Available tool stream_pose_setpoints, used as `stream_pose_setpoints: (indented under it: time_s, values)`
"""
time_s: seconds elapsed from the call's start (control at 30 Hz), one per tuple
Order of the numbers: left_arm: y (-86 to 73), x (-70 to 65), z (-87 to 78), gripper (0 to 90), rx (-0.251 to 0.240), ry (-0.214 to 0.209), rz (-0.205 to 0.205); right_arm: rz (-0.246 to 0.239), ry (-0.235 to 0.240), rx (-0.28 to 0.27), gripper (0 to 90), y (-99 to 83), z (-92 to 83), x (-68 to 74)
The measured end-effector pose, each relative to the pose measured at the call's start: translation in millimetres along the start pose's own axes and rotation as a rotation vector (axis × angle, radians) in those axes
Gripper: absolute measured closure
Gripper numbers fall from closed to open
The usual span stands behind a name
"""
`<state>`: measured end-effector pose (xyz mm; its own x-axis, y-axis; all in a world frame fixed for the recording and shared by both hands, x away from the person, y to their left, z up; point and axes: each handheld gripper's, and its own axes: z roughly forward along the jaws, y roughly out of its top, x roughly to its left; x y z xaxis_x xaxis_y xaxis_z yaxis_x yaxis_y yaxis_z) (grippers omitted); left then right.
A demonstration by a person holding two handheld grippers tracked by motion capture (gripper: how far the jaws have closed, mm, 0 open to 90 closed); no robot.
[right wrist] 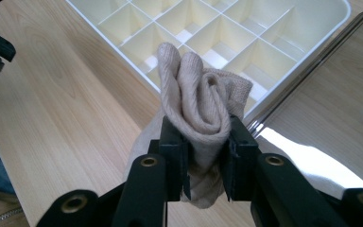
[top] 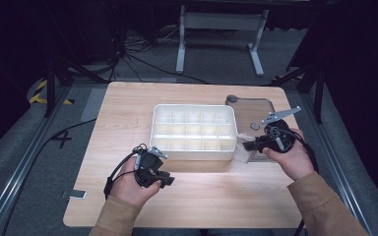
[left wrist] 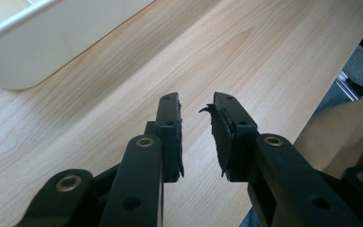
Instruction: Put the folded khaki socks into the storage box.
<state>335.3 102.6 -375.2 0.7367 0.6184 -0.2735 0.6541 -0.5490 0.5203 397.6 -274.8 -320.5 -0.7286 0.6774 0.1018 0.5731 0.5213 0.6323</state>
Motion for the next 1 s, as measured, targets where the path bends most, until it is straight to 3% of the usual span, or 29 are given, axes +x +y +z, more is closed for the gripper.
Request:
stream_pose_setpoints:
  time_s: [0.3, 0.5, 0.67, 1.0]
  values:
    - [-3.8, 5.2, -8.0, 72.9, -0.022, 0.011, -0.022, -0.043, -0.058, 0.045, 73.1, 15.2, -4.1, -6.8]
    - [-4.7, 6.7, -10.2, 72.9, -0.023, 0.011, -0.025, -0.042, -0.066, 0.068, 73.0, 21.9, -4.4, -9.6]
    - [-4.8, 7.5, -10.1, 73.1, -0.022, 0.019, -0.028, -0.074, -0.075, 0.121, 72.9, 29.2, -1.7, -9.1]
    - [-6.9, 12.1, -13.8, 72.3, -0.028, 0.029, -0.035, -0.107, -0.102, 0.169, 72.8, 48.2, 1.3, -11.2]
